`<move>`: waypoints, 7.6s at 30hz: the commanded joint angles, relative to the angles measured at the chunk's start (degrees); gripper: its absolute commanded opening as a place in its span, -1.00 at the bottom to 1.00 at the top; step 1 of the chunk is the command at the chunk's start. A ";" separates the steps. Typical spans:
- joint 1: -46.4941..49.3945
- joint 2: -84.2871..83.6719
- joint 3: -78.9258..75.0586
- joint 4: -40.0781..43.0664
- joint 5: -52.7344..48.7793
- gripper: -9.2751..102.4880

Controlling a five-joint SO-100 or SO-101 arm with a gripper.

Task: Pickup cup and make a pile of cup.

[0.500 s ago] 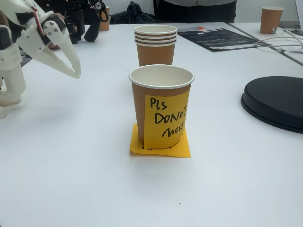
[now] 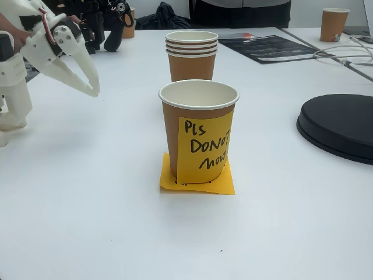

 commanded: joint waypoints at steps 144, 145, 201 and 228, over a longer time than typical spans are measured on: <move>21.80 -70.93 -66.88 -1.14 0.00 -0.30; 22.06 -71.28 -66.88 -1.14 0.09 -0.30; 23.82 -87.01 -73.65 -1.32 -0.35 -0.30; 23.82 -90.79 -73.56 -7.21 -0.44 -0.30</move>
